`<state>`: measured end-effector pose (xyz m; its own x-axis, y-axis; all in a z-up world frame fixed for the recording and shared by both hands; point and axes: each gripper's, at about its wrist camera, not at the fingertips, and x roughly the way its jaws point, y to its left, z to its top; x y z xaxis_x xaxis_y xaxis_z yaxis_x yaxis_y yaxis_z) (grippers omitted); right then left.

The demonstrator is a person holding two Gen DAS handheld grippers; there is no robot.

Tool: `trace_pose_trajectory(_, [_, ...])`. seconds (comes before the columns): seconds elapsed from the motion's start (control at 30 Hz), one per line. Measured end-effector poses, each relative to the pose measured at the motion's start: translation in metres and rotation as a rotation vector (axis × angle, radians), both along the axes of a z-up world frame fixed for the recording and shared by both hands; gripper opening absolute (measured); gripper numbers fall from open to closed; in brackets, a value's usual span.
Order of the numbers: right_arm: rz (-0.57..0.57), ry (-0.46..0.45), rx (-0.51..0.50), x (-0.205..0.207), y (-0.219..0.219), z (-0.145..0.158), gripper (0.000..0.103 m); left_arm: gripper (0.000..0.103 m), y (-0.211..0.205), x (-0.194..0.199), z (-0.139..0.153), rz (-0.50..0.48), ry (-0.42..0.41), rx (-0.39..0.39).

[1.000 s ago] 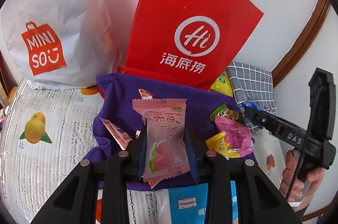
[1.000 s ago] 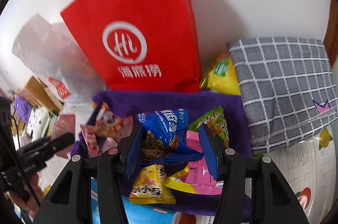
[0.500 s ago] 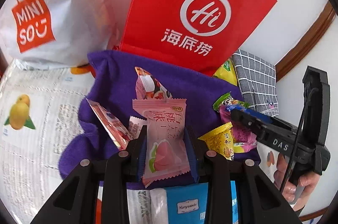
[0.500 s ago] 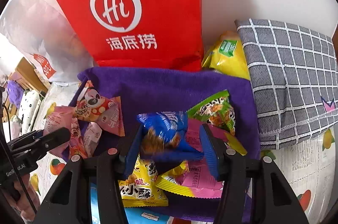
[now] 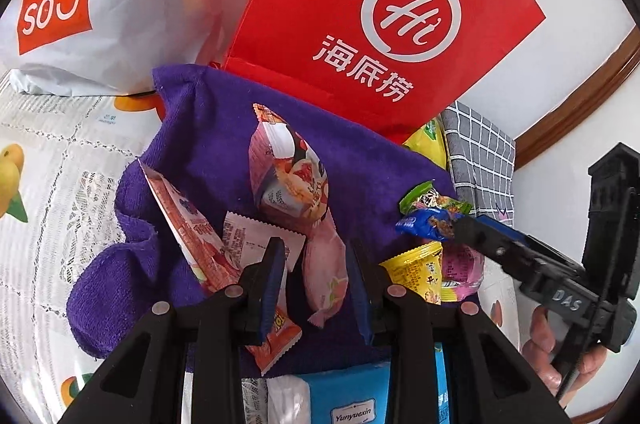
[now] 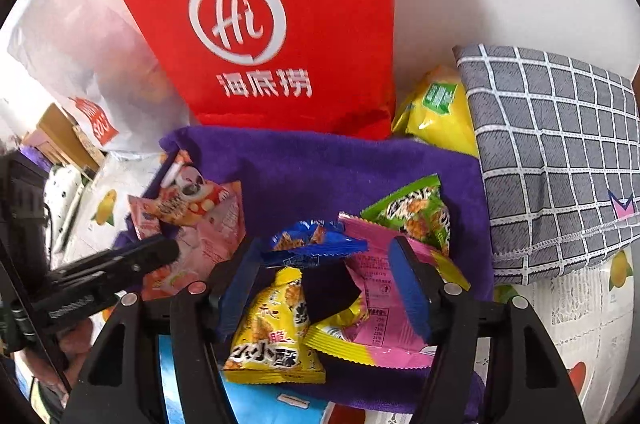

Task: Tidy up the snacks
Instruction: 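Open both tools to drop the blue candy and pink packet onto the towel, then grasp the red wrapped snack with the right tool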

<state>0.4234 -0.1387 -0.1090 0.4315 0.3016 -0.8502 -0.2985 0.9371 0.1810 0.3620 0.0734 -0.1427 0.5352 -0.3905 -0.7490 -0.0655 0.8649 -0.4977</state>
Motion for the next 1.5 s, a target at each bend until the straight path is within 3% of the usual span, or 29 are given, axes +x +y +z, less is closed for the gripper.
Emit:
trace_pose_trajectory(0.2, [-0.015,-0.049,0.017,-0.007,-0.004,0.017,0.069,0.050,-0.001,-0.009,0.013,-0.008,-0.029,0.028])
trace_pose_trajectory(0.6, [-0.088,-0.174,0.048,-0.029,-0.007,0.051,0.069,0.057,0.000,-0.066,0.030,-0.084,-0.123,0.142])
trace_pose_trajectory(0.77, [-0.135,-0.288,-0.020,-0.055,-0.008,0.075,0.069,0.058,0.006,-0.087,0.024,-0.110,-0.115,0.117])
trace_pose_trajectory(0.83, [-0.139,-0.278,-0.015,-0.066,-0.010,0.078,0.069,0.058,0.007,-0.091,0.022,-0.124,-0.114,0.101])
trace_pose_trajectory(1.0, [-0.115,-0.237,-0.002,-0.108,-0.013,0.065,0.069,0.059,0.003,-0.098,0.019,-0.145,-0.112,0.109])
trace_pose_trajectory(1.4, [-0.068,-0.080,-0.035,-0.225,-0.007,-0.007,0.069,0.059,0.017,-0.114,0.008,-0.130,-0.092,0.144])
trace_pose_trajectory(1.5, [-0.062,-0.043,-0.019,-0.239,-0.001,-0.025,0.063,0.059,0.016,-0.115,0.009,-0.133,-0.097,0.138])
